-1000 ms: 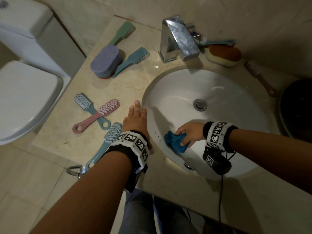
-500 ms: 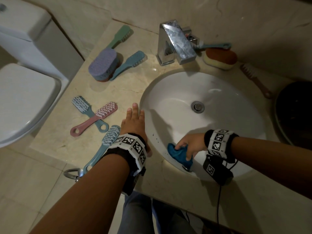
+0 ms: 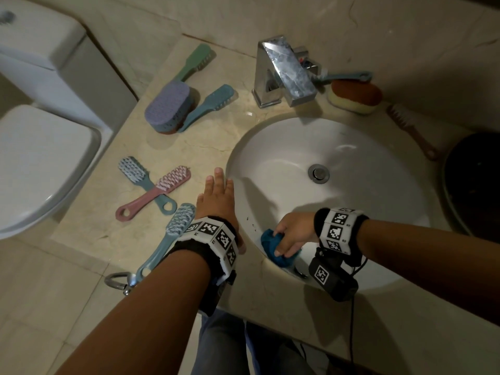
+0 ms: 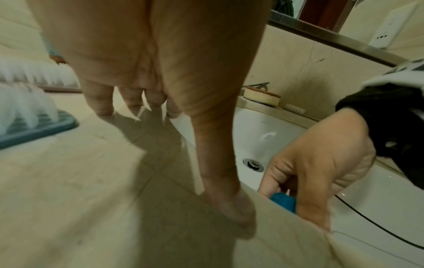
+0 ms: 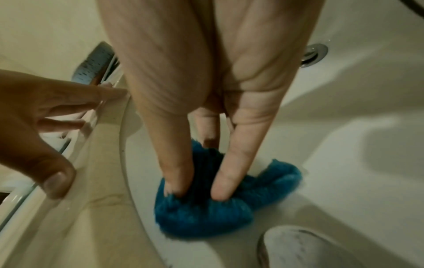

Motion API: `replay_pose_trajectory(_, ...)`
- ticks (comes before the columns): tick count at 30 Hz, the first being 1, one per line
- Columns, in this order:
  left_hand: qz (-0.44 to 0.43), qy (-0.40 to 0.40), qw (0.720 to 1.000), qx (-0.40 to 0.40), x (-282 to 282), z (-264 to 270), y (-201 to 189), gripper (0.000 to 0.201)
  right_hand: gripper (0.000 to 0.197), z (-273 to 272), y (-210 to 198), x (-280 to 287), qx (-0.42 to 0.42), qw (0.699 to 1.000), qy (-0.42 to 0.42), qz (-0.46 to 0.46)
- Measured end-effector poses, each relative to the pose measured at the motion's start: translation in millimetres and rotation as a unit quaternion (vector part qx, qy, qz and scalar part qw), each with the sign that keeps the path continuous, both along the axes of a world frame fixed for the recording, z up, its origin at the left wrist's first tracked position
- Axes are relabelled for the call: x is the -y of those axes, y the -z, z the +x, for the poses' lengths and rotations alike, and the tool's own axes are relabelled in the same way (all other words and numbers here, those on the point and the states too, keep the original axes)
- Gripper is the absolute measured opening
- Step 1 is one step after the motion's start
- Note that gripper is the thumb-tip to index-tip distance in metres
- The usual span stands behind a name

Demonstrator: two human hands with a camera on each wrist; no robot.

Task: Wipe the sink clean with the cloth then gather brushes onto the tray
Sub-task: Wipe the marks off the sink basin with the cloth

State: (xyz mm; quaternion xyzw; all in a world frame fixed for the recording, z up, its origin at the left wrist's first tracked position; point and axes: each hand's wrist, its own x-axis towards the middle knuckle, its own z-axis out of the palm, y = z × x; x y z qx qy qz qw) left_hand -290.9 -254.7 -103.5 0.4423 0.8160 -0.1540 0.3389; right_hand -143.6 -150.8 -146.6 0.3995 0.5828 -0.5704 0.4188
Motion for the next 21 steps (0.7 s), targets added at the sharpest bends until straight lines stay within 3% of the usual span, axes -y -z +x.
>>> replay_pose_trajectory(4,-0.002,0.001,1.0,0.005,0,0,-1,0.147,0.053,2,10,6,-0.05,0.997,0.05,0.042)
replay_pose_trajectory(8,-0.001,0.002,1.0,0.006,1,-1,-3,0.148,0.05,7,6,-9,-0.074,0.996,0.022,0.053)
replay_pose_trajectory(10,0.001,0.001,1.0,0.007,1,-1,-1,0.148,0.045,15,-1,-28,-0.088,0.988,-0.06,0.116)
replay_pose_trajectory(13,0.005,0.002,1.0,0.004,2,0,0,0.149,0.045,33,-5,-50,-0.059,0.941,-0.255,0.215)
replay_pose_trajectory(16,0.008,0.003,1.0,0.001,2,0,1,0.148,0.051,52,-5,-47,0.028,0.899,-0.401,0.176)
replay_pose_trajectory(18,0.008,0.005,1.0,-0.002,2,0,1,0.149,0.054,61,-3,-40,0.061,0.883,-0.445,0.137)
replay_pose_trajectory(21,0.007,0.007,1.0,-0.004,2,0,1,0.149,0.063,68,4,-34,0.078,0.894,-0.427,0.109)
